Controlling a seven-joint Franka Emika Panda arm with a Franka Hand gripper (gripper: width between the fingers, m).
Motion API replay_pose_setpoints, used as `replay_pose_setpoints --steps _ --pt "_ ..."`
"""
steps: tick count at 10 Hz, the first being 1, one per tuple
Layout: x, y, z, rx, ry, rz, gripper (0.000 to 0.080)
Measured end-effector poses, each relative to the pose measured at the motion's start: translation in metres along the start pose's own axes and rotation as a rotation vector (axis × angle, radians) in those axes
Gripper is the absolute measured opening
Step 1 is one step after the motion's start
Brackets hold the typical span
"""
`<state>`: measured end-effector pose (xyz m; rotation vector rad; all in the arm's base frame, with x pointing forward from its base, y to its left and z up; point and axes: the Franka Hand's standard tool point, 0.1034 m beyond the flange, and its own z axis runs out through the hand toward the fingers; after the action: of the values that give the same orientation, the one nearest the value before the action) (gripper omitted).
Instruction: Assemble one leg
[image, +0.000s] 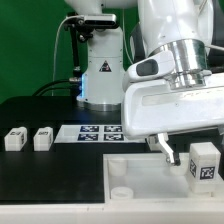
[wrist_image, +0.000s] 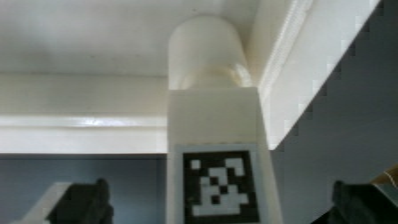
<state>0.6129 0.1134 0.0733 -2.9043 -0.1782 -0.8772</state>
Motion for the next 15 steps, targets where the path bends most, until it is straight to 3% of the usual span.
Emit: replay_pose_setpoints --steps 6,9,10,11,15 --pt "-0.001 -0.001 0.000 0.002 -0.016 0.003 0.0649" --pt "0.019 -0.002 -0.013 0.016 -0.098 0.005 0.0649" --pt "0.026 0.002 -0.012 0.011 -0.088 0.009 0.0649" --pt "0.022 0.005 -0.009 0.011 -0.120 0.012 0.0649" --pt "0.020 0.005 -0.011 0.072 -0.555 0.041 0.0649"
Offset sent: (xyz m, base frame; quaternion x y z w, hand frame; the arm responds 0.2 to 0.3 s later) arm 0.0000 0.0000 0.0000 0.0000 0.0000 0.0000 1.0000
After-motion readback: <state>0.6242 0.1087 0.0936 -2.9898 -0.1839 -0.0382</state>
